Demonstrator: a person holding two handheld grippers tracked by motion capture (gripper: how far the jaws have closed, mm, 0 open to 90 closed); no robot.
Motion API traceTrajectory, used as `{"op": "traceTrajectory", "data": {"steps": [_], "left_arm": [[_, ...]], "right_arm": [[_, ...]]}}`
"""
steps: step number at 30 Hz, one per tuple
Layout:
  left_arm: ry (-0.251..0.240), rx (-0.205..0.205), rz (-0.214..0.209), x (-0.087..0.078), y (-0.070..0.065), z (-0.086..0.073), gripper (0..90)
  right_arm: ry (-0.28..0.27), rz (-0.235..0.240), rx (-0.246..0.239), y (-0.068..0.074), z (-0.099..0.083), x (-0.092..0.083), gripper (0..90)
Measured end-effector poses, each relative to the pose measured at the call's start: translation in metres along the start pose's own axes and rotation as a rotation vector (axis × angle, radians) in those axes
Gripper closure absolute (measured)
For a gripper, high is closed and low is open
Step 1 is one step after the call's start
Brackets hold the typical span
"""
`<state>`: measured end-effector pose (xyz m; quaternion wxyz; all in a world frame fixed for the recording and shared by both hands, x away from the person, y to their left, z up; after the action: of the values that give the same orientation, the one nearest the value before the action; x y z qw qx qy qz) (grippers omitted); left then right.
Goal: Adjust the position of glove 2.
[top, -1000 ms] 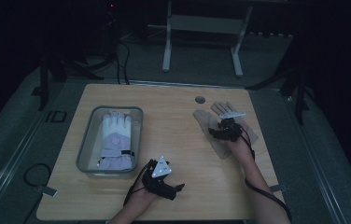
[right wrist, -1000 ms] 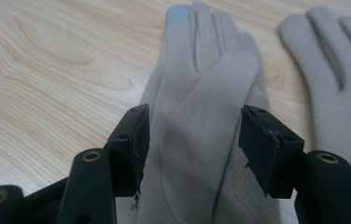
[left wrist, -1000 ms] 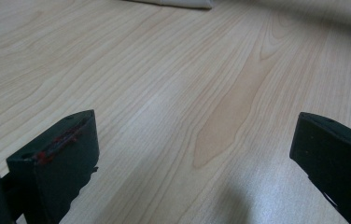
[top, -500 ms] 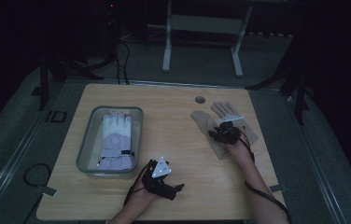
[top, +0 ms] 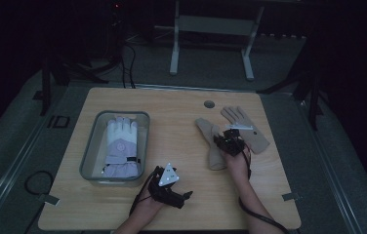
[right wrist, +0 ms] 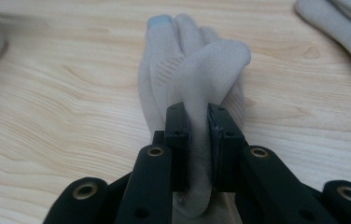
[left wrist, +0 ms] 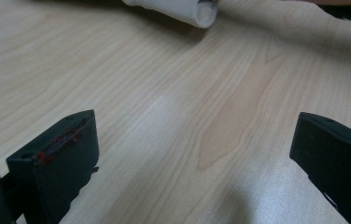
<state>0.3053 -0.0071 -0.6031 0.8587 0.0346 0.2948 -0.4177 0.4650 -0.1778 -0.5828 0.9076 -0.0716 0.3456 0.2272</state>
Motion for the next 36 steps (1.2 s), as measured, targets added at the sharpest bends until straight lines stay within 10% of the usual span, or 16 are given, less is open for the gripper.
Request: {"op": "traceTrajectory", "data": {"steps": [11,20,28,36], "left_arm": [[-0.035,0.002,0.005,-0.005,-0.001,0.005,1.3],[-0.031,0.007,0.001,-0.004,-0.002,0.004,1.3],[-0.024,0.007,-0.005,-0.002,-0.002,0.003,1.3],[-0.021,0.008,-0.003,-0.002,-0.002,0.003,1.3]], "right_arm": [[-0.071,-0.110,0.053,0.042,0.014,-0.040,79.9],[0.026,-0.064,0.066,0.064,-0.021,-0.009,73.6],[0.084,0.032,-0.057,0.071,-0.028,0.003,56.7],[0.071,0.002,-0.155,0.074,-0.032,0.010,55.8]]}}
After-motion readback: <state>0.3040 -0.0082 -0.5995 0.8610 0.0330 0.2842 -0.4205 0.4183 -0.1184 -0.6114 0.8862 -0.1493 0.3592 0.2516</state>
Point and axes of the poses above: each handheld gripper's, and its own axes: x roughly forward along the jaws, z roughly out of its top, y roughly to its left, the point moved 8 cm from there along x, roughly forward along the jaws, and after that the axes turned 9 degrees about -x, right-handed, at the moved point
